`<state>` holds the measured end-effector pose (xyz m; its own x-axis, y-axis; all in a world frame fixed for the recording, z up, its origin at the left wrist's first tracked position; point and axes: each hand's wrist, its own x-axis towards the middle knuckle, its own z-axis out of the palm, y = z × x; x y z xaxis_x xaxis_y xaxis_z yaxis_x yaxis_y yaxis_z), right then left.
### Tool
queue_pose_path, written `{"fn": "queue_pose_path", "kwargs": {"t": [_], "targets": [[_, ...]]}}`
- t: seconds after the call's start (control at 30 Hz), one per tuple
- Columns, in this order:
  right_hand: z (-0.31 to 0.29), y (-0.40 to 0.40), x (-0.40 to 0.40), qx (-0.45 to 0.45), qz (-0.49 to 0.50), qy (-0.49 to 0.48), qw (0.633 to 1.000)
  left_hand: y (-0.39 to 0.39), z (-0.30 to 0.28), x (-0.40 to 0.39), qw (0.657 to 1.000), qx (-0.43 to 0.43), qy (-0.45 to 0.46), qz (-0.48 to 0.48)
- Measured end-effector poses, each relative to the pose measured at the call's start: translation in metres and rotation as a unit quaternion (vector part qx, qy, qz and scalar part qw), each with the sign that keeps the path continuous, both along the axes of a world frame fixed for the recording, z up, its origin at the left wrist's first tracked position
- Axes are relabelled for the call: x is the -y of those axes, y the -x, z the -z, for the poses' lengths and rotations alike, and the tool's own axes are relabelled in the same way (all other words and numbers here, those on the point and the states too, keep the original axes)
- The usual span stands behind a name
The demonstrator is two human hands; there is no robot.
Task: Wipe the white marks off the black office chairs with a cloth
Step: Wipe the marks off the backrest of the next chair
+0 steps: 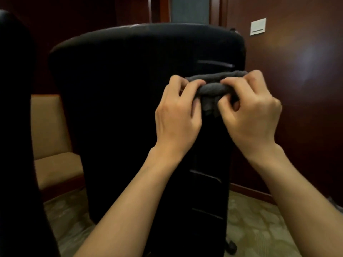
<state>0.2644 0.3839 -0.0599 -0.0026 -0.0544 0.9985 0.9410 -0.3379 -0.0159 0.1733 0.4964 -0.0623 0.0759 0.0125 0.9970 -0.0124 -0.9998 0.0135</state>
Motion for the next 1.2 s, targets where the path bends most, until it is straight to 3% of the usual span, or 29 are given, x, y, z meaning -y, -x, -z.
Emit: {"fn": "queue_pose_path", "kwargs": {"t": [0.1,0.3,0.63,0.7,0.93,1.2], "targets": [[0.014,-0.007,-0.007,0.008,0.019,0.011,1.0,-0.013,0.01,-0.007,1.0,0.0,0.008,-0.006],[0.077,-0.004,-0.013,-0.005,0.031,0.116,0.993,-0.01,0.099,-0.022,0.997,-0.066,0.037,-0.011],[-0.056,0.003,0.002,0.035,0.053,-0.045,0.997,-0.018,-0.052,0.008,0.996,0.086,-0.018,-0.011],[-0.05,-0.001,0.0,0.031,0.058,-0.039,0.997,-0.021,-0.05,0.007,0.996,0.085,-0.025,-0.021],[0.029,-0.015,-0.002,0.031,0.048,0.096,0.994,-0.02,0.042,-0.018,0.998,-0.028,-0.042,-0.048],[-0.071,0.002,0.007,0.063,0.068,-0.031,0.995,-0.016,-0.067,0.006,0.994,0.091,-0.05,-0.035]]}}
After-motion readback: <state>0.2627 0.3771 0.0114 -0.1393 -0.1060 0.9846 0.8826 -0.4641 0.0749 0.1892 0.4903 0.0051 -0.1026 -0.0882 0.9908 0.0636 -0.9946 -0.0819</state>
